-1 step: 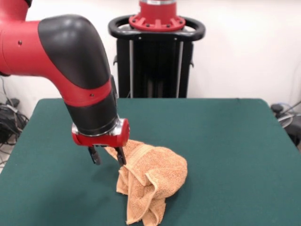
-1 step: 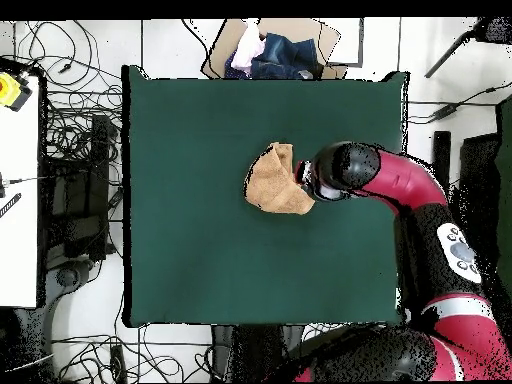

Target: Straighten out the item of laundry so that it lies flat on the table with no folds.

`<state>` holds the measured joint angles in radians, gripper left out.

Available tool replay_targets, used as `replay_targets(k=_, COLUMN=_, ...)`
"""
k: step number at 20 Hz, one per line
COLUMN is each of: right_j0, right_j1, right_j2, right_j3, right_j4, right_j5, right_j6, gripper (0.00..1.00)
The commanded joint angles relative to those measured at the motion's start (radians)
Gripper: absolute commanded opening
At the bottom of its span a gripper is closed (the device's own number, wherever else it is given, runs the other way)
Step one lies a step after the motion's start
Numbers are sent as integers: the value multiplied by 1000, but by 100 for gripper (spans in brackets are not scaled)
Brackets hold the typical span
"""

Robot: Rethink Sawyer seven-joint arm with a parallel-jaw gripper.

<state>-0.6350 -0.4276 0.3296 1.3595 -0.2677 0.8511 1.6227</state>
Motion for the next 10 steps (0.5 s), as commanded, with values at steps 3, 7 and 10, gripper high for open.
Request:
replay_targets(k=3, right_j0=-8, right_j1=40, right_j2=109, right_j3=-46, right_j4=-67, right_j5=-42, right_j6=-177, gripper=100)
replay_targets(k=7, right_j0=-3, right_j1=30, right_j2=113, right_j3=-58, right_j4=-78, right_j5=-22, right_j6=-176, gripper=100)
replay_targets(k=10, right_j0=-5, right_j1=26, right_j2=117, right_j3=-57, right_j4=-85, right_j5=-21, right_j6=-172, gripper=100)
